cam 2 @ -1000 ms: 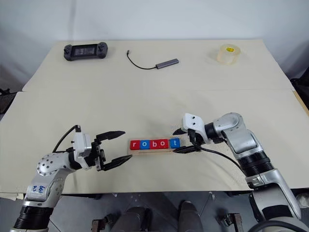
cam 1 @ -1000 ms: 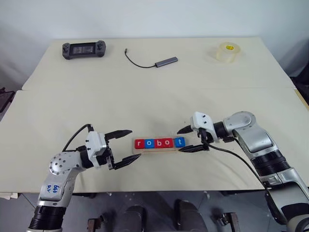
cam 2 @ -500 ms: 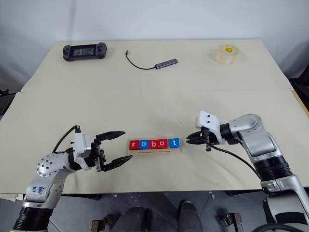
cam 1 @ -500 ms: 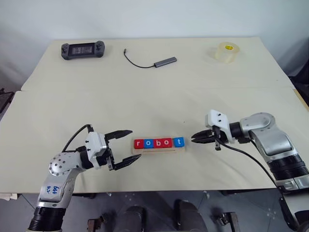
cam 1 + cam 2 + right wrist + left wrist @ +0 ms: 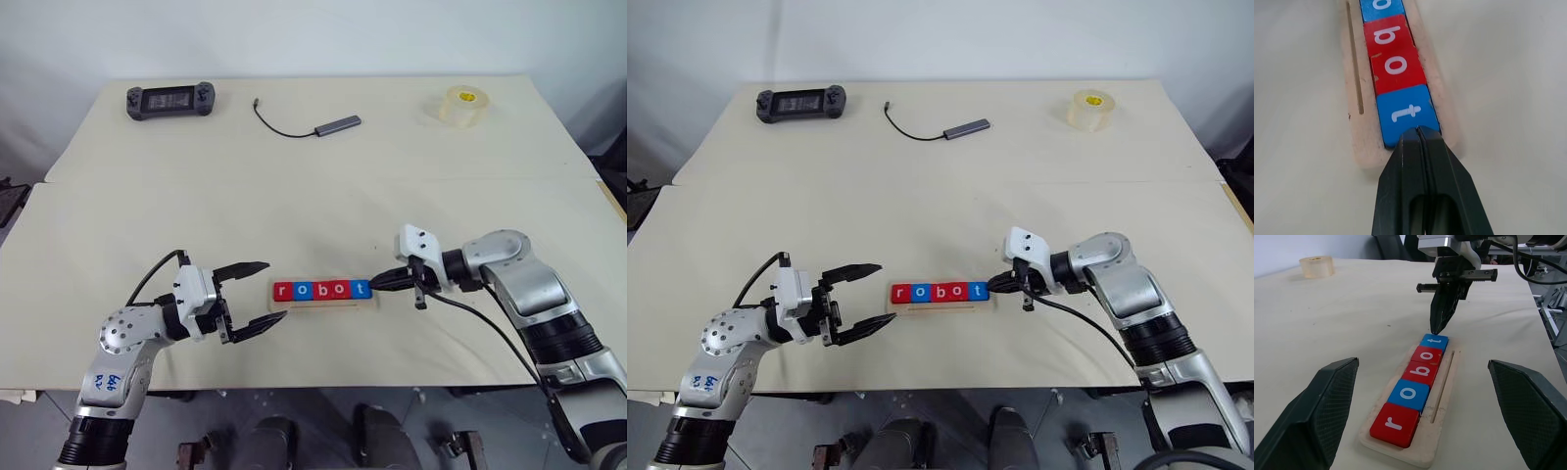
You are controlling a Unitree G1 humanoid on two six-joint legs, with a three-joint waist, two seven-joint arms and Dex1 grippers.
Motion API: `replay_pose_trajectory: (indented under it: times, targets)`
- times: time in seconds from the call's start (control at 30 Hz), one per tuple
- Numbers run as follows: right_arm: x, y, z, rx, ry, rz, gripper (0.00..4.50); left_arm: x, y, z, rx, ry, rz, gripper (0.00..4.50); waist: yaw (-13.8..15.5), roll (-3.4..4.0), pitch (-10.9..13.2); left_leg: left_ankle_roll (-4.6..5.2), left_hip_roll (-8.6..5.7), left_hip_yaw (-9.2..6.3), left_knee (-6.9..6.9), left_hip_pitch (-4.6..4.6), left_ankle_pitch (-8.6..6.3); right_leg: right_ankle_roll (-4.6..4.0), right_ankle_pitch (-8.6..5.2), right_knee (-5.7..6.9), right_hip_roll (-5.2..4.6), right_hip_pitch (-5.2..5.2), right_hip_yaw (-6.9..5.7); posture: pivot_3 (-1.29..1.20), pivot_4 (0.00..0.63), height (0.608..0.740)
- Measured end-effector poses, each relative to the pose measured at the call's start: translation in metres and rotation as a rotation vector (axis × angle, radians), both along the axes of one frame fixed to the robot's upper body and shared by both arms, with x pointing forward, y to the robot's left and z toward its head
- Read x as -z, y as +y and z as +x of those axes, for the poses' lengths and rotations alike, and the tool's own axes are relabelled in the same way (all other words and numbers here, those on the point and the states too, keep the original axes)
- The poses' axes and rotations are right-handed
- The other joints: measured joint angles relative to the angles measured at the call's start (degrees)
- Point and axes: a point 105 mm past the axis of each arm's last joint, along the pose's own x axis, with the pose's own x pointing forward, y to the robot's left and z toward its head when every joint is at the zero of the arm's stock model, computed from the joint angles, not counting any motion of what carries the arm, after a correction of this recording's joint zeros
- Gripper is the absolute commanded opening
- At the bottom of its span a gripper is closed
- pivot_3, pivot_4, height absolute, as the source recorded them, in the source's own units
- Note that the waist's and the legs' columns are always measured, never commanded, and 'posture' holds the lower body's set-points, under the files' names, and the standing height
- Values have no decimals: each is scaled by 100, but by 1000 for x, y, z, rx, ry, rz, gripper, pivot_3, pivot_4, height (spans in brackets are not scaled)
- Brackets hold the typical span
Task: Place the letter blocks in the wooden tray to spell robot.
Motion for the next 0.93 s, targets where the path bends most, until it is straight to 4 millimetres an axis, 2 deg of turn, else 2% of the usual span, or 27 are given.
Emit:
replay_pose_trajectory:
  times: [0.07,0.17,0.23,0.33,0.5,0.57,0.7,0.93]
  targets:
    - [1,2,0,3,-2,7,11,2,1,1,-5,8,-1,4500,4,0,0,0,-1,0,0,0,0,0,0,0,0,0,0,0,150,740]
    - [1,0,-6,9,-8,44,523,3,2,1,-7,16,2,4500,24,0,0,1,-3,-3,0,-2,0,0,0,0,-2,0,-2,0,150,740]
    - [-5,-8,-12,17,-14,63,1240,4,4,1,-3,18,17,4500,28,0,0,1,-4,-3,0,-3,-1,0,0,-2,-3,0,-2,0,150,740]
    - [-15,-31,-25,34,-75,96,2252,6,11,0,-14,24,42,4500,62,-1,0,1,-2,-7,-6,-2,-1,0,0,-9,-2,3,-7,0,150,740]
    - [-15,-68,-45,112,-190,226,4003,-2,47,-3,-108,16,96,4500,64,-4,-1,-1,2,5,-8,5,-2,0,0,-9,2,5,3,0,150,740]
    - [-23,-77,-51,120,-256,290,4462,-1,53,-5,-105,14,122,4500,58,-4,-1,-1,2,7,-6,16,-2,0,0,-19,3,14,5,0,150,740]
    - [-24,-92,-54,170,-294,309,4462,7,61,-4,-114,29,154,4500,53,-5,-1,0,3,7,-5,19,-2,0,0,-17,2,14,7,0,150,740]
    - [-28,-93,-47,191,-305,328,4462,0,64,6,-142,-31,163,4500,35,-4,-1,-1,4,5,-4,16,-2,0,0,-14,-1,12,6,0,150,740]
